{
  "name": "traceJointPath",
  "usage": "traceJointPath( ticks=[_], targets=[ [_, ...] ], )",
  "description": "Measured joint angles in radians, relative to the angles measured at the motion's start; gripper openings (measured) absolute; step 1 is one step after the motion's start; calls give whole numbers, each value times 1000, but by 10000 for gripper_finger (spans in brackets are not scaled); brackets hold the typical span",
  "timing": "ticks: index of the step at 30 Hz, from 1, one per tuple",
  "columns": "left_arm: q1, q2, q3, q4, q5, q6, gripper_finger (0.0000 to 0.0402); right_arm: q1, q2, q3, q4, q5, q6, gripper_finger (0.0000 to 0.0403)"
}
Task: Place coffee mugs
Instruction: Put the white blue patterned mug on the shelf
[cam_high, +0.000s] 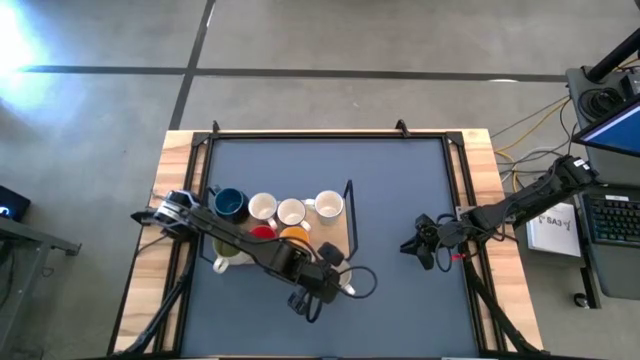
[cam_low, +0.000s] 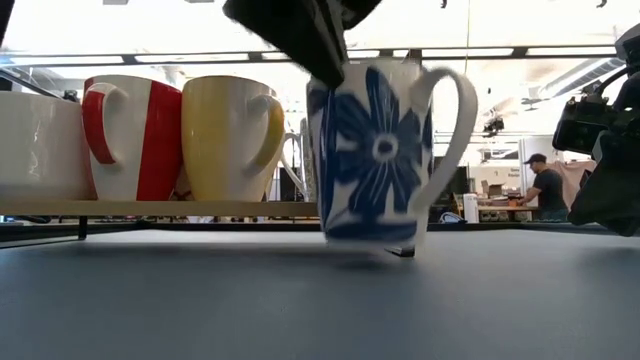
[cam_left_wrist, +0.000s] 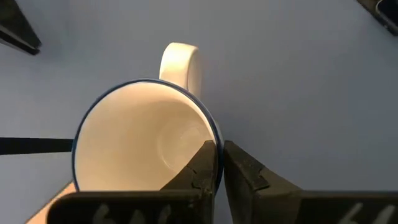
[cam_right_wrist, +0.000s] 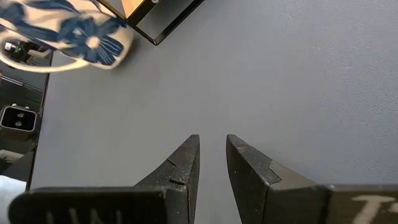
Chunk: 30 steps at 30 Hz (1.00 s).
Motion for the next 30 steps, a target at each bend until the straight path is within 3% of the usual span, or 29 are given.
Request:
traceJointPath(
  ticks=[9, 21, 30],
  targets=[
    [17, 0, 128, -151, -2, 28, 1, 0, 0, 0, 0, 0, 0, 68],
    [25, -12, 148, -208, -41, 29, 0, 0, 0, 0, 0, 0, 0, 68],
    [37, -16, 232, -309, -70, 28, 0, 0, 0, 0, 0, 0, 0, 68]
  ],
)
